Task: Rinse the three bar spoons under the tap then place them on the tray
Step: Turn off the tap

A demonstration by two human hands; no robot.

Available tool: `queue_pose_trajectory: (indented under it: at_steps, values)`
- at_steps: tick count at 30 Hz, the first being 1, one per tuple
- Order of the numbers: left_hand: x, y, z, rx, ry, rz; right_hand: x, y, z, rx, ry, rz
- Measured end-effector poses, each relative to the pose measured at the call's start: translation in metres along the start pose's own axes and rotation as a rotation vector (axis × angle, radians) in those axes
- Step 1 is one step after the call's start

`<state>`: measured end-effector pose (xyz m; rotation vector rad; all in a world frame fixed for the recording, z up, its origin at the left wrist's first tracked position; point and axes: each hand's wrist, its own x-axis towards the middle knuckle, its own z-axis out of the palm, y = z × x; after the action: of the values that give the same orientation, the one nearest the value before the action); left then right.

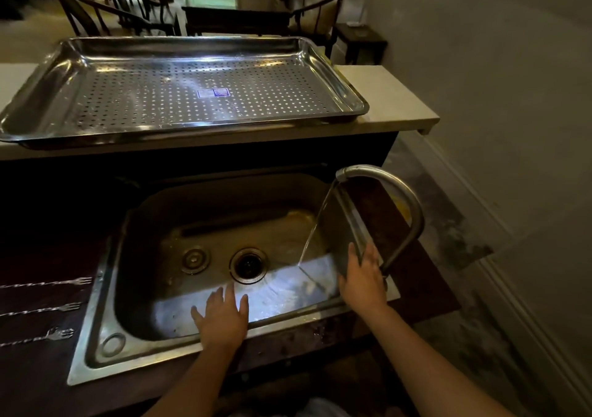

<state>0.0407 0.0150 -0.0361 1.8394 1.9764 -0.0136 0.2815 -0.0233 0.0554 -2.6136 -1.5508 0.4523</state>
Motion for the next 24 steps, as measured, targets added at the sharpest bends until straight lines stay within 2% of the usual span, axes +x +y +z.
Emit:
queue_pose_trajectory:
  at_steps: [7,12,18,24]
  values:
    - [-0.006,0.001,-0.001,0.007,0.025,0.011,0.002,0.003,0.004,-0.009,-0.007,-0.011]
    - [-0.006,0.002,-0.001,0.024,0.023,0.008,0.001,0.003,0.002,0.116,-0.013,0.002]
    - [-0.005,0.003,0.0,0.024,0.009,-0.002,-0.027,0.003,0.02,0.117,0.062,-0.074]
    - [-0.004,0.003,0.001,0.002,-0.003,-0.027,-0.026,-0.003,0.018,0.182,0.094,-0.038]
